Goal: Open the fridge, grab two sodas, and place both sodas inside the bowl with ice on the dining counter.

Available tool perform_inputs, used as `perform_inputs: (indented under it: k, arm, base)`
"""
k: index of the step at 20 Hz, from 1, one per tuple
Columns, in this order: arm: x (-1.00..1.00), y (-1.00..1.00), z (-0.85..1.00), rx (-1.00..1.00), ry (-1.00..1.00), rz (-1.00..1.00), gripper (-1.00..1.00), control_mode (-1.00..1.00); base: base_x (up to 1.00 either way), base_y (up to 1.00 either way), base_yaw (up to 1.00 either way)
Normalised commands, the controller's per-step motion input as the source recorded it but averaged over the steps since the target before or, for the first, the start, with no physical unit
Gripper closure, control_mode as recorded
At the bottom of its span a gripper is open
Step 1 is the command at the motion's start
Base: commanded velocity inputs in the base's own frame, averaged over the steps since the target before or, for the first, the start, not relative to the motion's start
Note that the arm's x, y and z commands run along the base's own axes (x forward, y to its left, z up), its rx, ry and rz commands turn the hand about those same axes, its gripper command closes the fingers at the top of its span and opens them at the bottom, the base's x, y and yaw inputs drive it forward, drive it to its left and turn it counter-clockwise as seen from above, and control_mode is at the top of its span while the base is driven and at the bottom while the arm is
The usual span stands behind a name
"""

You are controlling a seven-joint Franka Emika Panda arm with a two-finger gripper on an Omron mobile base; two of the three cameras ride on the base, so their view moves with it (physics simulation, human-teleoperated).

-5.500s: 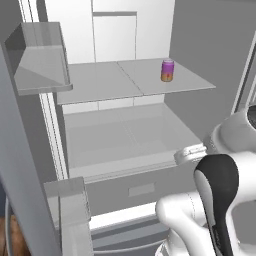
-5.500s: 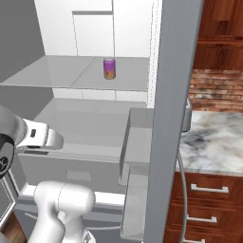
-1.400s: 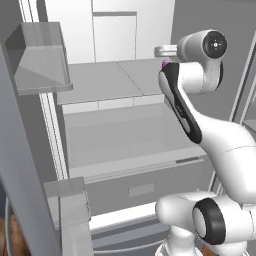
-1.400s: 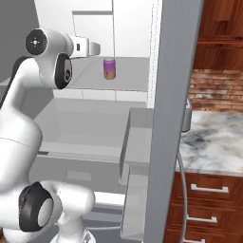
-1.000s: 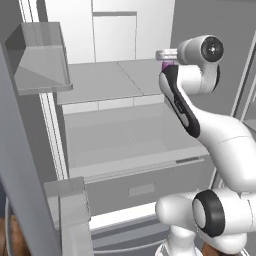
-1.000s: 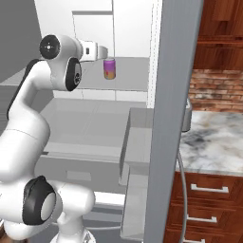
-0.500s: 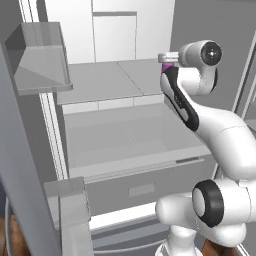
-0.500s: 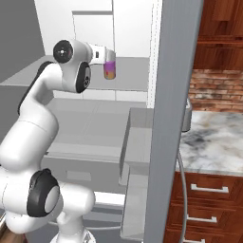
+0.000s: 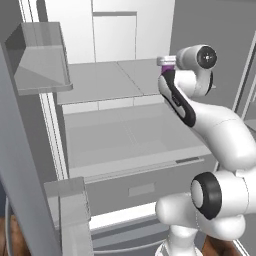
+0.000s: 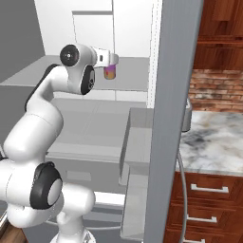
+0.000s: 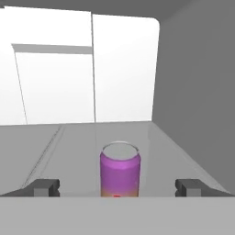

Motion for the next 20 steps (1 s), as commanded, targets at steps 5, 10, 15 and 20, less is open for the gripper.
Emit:
perform_inputs:
  k: [5,10,15,20]
  arm:
    - [0.19,-0.04,-0.16,0.00,0.01,0.00,-1.00,-1.00]
    - [0.22,-0.05,-0.16,0.00,0.01,0.00,-1.00,-1.00]
    - [0.14,-0.01,-0.16,0.00,0.02,0.00,-1.00,-1.00]
    - [0.14,0.00,-0.11,0.00,0.01,0.00,-1.00,-1.00]
  base:
    - [0.00,0.00,0.00]
    - [0.00,0.00,0.00]
    - [0.00,0.00,0.00]
    - [0.00,0.00,0.00]
